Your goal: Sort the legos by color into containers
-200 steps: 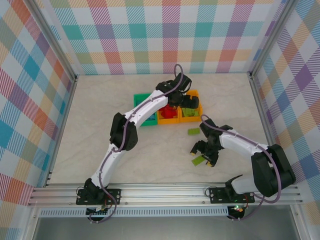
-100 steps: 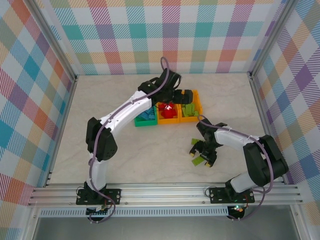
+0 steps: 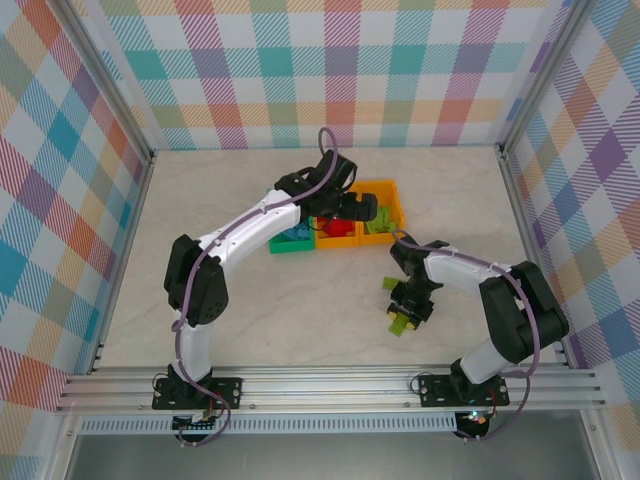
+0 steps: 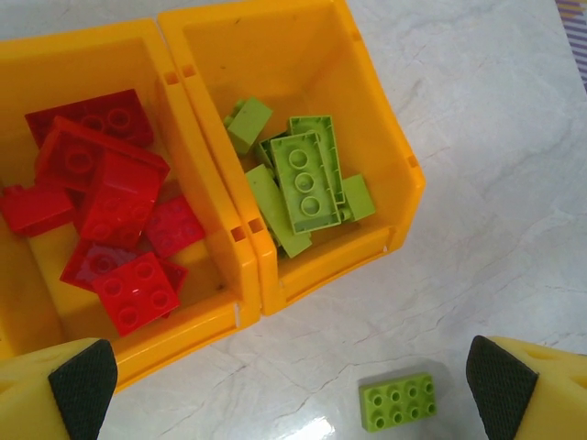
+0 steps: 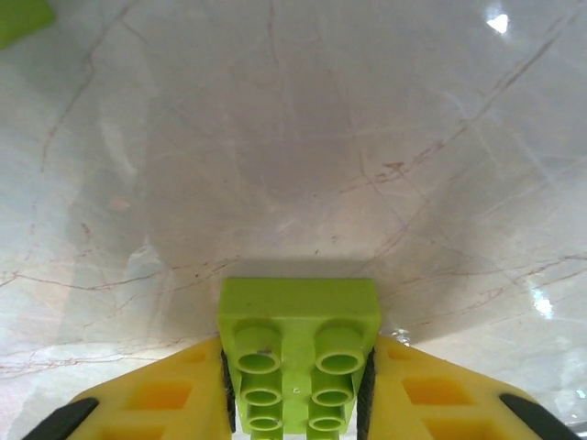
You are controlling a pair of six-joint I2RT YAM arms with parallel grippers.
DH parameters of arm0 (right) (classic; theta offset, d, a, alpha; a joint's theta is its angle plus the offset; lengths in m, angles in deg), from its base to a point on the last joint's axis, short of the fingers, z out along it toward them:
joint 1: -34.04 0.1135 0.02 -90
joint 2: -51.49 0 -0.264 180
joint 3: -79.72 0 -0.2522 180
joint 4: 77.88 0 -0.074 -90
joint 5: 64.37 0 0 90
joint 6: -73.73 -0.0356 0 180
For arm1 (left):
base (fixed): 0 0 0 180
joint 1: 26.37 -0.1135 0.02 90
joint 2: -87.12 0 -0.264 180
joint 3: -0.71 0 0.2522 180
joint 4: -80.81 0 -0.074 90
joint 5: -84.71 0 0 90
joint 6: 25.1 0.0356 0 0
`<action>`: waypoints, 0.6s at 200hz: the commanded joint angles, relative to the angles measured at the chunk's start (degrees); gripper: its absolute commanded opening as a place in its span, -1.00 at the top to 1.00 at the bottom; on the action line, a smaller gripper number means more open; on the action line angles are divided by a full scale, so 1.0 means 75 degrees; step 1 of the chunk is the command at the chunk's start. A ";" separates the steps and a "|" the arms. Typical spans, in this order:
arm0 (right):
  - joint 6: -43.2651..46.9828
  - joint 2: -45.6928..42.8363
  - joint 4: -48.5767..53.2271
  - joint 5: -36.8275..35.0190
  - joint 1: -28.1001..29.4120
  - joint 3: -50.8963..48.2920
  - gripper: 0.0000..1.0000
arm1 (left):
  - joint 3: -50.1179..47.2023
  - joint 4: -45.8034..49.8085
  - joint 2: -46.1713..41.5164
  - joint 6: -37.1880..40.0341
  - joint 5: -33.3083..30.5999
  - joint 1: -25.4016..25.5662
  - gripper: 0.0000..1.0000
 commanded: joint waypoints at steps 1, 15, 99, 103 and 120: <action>0.0194 0.0144 -0.0668 -0.0139 0.0109 0.0171 0.42 | -0.0164 -0.0195 -0.0548 0.0121 -0.0141 -0.0168 -1.00; 0.0316 -0.0010 -0.0356 -0.0284 0.0114 0.0486 0.45 | -0.0282 -0.0186 -0.0627 0.0123 -0.0141 -0.0226 -1.00; 0.2477 0.0821 0.0816 -0.1242 -0.0514 0.4449 0.43 | -0.1753 -0.0140 -0.1286 0.0355 -0.0178 -0.0323 -1.00; 0.2636 0.0992 0.0820 -0.1313 -0.0565 0.4679 0.43 | -0.1880 -0.0189 -0.1348 0.0341 -0.0165 -0.0324 -1.00; 0.3034 0.1870 0.1096 -0.1465 -0.0816 0.5810 0.43 | -0.2379 -0.0366 -0.1652 0.0239 -0.0163 -0.0317 -1.00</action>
